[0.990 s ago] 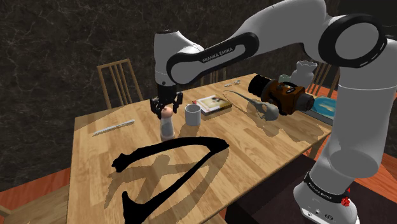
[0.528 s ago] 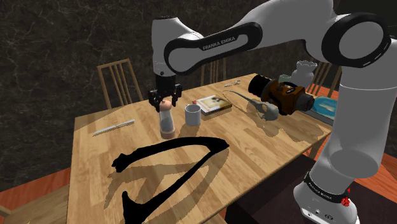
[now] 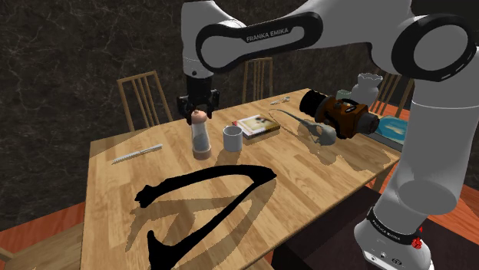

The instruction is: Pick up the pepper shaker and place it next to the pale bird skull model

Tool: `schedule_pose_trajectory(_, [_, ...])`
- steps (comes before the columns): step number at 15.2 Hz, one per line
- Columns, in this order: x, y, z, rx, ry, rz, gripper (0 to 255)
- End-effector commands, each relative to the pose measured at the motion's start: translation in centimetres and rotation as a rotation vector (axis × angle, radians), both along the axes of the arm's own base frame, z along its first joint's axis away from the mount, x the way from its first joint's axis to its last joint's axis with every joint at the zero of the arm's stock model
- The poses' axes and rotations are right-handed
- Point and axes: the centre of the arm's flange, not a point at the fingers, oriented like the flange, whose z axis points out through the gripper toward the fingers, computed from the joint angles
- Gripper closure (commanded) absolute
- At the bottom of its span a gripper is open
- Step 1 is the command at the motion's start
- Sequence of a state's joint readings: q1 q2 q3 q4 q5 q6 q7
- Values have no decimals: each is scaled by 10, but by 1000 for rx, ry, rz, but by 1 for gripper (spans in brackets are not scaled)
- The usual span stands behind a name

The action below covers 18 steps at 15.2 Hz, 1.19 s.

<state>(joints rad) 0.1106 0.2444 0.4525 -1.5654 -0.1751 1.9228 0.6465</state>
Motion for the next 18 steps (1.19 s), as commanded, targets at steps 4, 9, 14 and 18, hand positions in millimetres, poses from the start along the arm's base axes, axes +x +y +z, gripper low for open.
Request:
schedule_pose_trajectory(4, [1, 0, 27, 0, 0, 0, 255])
schedule_pose_trajectory(9, [1, 0, 53, 0, 0, 0, 255])
schedule_pose_trajectory(14, [1, 0, 80, 0, 0, 0, 255])
schedule_pose_trajectory(18, [1, 0, 101, 0, 0, 0, 255])
